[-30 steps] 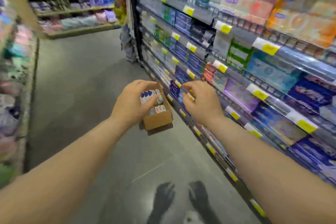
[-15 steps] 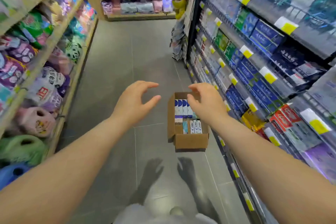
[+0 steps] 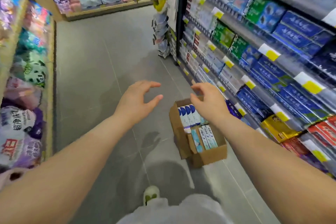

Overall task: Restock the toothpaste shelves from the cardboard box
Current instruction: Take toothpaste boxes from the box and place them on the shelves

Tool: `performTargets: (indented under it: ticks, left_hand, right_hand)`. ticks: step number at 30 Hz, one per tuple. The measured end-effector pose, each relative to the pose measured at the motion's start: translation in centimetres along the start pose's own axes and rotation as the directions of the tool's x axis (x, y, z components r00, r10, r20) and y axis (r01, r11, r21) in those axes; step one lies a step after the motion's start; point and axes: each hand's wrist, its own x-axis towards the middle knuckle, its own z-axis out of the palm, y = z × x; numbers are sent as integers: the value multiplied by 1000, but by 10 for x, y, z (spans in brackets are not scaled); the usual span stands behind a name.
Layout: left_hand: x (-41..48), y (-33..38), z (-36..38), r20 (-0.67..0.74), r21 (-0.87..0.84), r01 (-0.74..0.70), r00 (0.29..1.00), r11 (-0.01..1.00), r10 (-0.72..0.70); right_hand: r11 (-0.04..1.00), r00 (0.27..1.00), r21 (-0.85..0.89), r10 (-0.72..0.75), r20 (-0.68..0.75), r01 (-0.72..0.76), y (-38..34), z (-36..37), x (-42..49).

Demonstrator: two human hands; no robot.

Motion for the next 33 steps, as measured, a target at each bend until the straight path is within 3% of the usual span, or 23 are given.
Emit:
performTargets:
  ticks: [11, 18, 23, 30, 33]
  left_hand:
    - [199, -35, 67, 261, -19, -194, 946, 981, 192]
    - [304, -33, 122, 431, -49, -276, 861, 960, 269]
    - [365, -34, 177, 589, -91, -385, 723, 919, 361]
    - [412, -51, 286, 757, -255, -491, 435, 833, 488]
    - [413, -70, 326, 792, -266, -513, 366, 816, 488]
  right_hand:
    - [957, 945, 35, 290, -150, -288, 78, 4, 123]
    - [891, 876, 29, 452, -172, -454, 126, 0, 180]
    - [773, 750, 65, 630, -202, -631, 154, 9, 185]
    - [528, 486, 129, 835, -259, -839, 206, 74, 177]
    - [432, 388, 177, 891, -236, -884, 227, 114, 169]
